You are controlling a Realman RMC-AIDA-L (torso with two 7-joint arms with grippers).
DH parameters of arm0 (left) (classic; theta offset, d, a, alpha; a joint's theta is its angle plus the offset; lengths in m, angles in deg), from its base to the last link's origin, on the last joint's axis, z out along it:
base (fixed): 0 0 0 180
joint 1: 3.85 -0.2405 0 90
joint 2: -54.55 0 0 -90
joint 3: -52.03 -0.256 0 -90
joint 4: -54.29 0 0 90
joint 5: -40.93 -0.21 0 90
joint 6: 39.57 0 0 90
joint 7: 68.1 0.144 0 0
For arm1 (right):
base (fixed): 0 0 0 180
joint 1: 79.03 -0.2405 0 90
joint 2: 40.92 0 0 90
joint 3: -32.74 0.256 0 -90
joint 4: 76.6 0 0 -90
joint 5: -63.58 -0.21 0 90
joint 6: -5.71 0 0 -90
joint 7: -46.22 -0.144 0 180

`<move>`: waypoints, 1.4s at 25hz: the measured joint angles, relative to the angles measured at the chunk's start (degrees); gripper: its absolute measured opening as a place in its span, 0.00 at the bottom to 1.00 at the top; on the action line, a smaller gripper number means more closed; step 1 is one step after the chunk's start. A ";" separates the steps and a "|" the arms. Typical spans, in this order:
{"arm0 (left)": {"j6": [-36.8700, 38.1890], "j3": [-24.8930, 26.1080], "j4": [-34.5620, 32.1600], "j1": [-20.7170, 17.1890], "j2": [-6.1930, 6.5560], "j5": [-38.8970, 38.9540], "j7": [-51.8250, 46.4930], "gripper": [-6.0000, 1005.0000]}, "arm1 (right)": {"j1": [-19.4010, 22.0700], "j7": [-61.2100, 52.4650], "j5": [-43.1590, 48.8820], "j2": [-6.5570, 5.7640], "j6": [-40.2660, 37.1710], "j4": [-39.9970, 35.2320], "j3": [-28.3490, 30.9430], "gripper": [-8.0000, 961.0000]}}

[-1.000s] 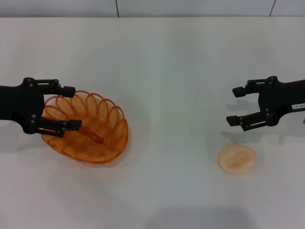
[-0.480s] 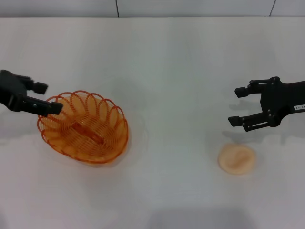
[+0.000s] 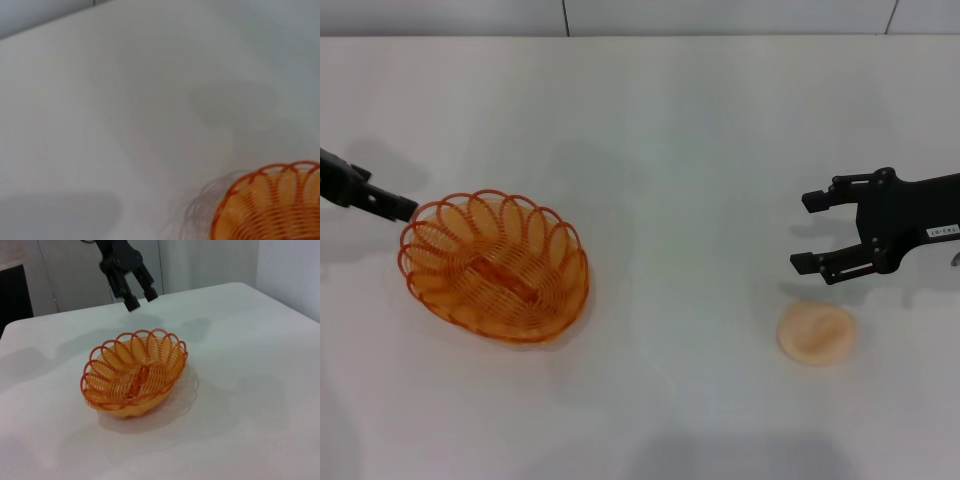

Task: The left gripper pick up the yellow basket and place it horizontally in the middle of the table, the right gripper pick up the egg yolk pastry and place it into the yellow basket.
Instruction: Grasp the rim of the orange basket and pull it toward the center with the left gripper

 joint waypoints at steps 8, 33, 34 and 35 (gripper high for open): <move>-8.35 -2.78 8.22 1.06 -0.31 -1.27 0.89 0.86 | -0.32 -0.01 -0.54 0.08 0.08 0.67 -0.16 0.88; -16.05 -4.87 17.37 3.18 -2.47 -1.13 4.17 0.72 | -0.29 0.05 -2.20 0.10 0.68 0.79 -0.54 0.88; -16.05 -4.86 17.34 3.23 -2.50 -1.06 4.08 0.72 | -0.25 0.06 -2.21 0.10 0.68 0.79 -0.54 0.88; -16.03 -4.83 17.32 3.26 -2.51 -1.01 4.03 0.71 | -0.21 0.06 -2.22 0.10 0.68 0.79 -0.54 0.88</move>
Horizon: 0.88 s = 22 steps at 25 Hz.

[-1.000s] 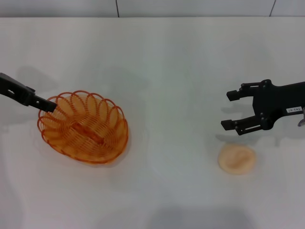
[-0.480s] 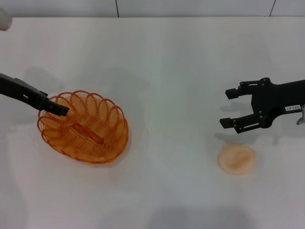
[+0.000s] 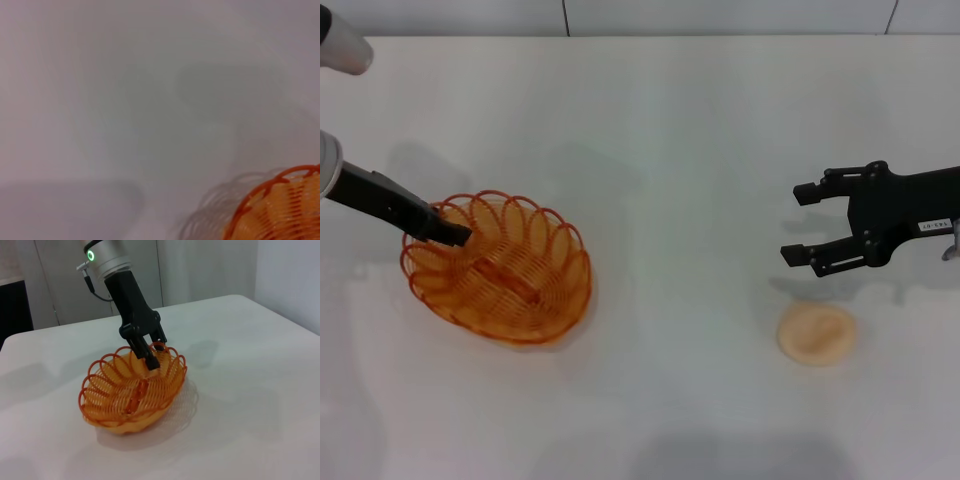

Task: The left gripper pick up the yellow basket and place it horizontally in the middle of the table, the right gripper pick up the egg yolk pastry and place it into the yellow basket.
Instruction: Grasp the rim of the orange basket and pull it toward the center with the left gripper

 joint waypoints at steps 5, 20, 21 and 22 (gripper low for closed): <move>0.31 0.19 -0.10 0.10 0.00 0.13 -0.10 0.54 | 0.35 0.01 -0.01 0.00 0.00 0.00 0.00 0.88; 4.04 0.37 -1.00 -0.21 0.27 4.41 -2.74 0.11 | 0.57 0.08 0.00 -0.04 0.48 0.00 0.44 0.88; 4.98 0.38 -1.73 -0.38 0.20 5.06 -3.66 0.10 | 0.57 0.09 -0.01 -0.08 0.55 0.00 0.45 0.88; 5.87 0.37 -2.59 -0.57 -0.01 5.65 -4.49 0.10 | 0.57 0.09 0.00 -0.14 0.59 -0.01 0.46 0.88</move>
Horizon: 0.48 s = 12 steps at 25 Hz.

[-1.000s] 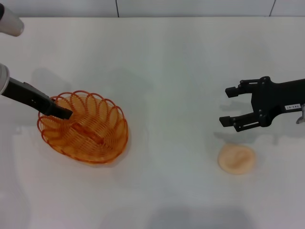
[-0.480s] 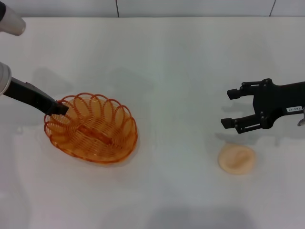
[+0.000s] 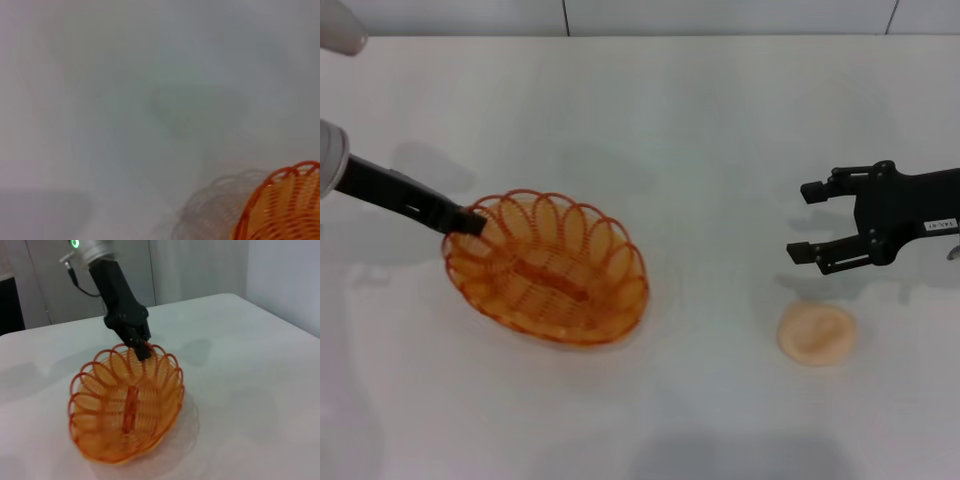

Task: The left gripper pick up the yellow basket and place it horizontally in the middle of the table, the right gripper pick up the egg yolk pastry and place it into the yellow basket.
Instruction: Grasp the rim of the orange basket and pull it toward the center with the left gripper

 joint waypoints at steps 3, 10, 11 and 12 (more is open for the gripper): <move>3.41 -0.01 -4.46 -0.99 -1.73 0.65 -4.03 0.10 | 0.01 0.00 0.00 -0.08 0.08 -0.17 0.06 0.88; 6.79 -0.43 -9.56 -1.49 -4.48 1.23 -15.71 0.09 | 0.16 0.29 0.00 -0.21 0.50 -0.58 0.10 0.88; 6.94 -0.44 -9.61 -1.43 -4.54 1.36 -16.90 0.09 | 0.18 0.30 0.00 -0.22 0.52 -0.62 0.15 0.88; 6.99 -0.46 -9.64 -1.37 -4.64 1.40 -18.21 0.08 | 0.19 0.34 0.00 -0.24 0.53 -0.66 0.29 0.88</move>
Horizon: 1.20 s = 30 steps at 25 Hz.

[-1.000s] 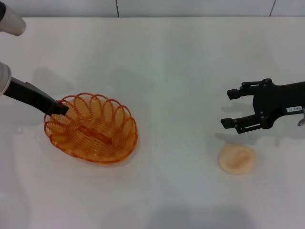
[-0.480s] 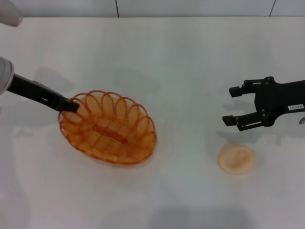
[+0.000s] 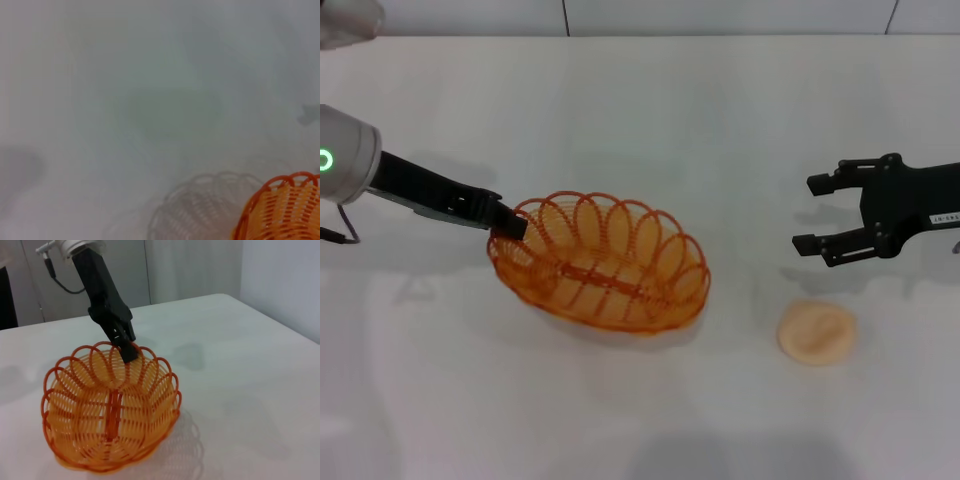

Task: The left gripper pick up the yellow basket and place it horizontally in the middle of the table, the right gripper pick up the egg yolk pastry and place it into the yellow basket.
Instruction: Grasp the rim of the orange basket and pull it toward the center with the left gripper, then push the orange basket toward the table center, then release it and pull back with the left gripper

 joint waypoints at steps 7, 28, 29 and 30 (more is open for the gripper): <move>-3.15 -0.17 -0.04 -0.10 -0.69 -0.50 -9.49 0.08 | 0.00 0.84 -0.02 -0.49 -0.53 -0.11 1.37 0.88; -12.30 -18.55 -1.79 -2.84 -1.30 8.00 -24.44 0.08 | 0.61 3.41 -0.64 -1.31 -1.32 -0.12 2.15 0.88; -12.50 -18.61 -2.04 -3.05 -1.32 8.03 -24.65 0.08 | 0.64 3.51 -0.67 -1.31 -1.36 -0.12 2.15 0.88; -12.79 -18.65 -2.26 -3.33 -1.32 8.03 -24.81 0.08 | 0.74 3.64 -0.68 -1.31 -1.39 -0.12 2.16 0.88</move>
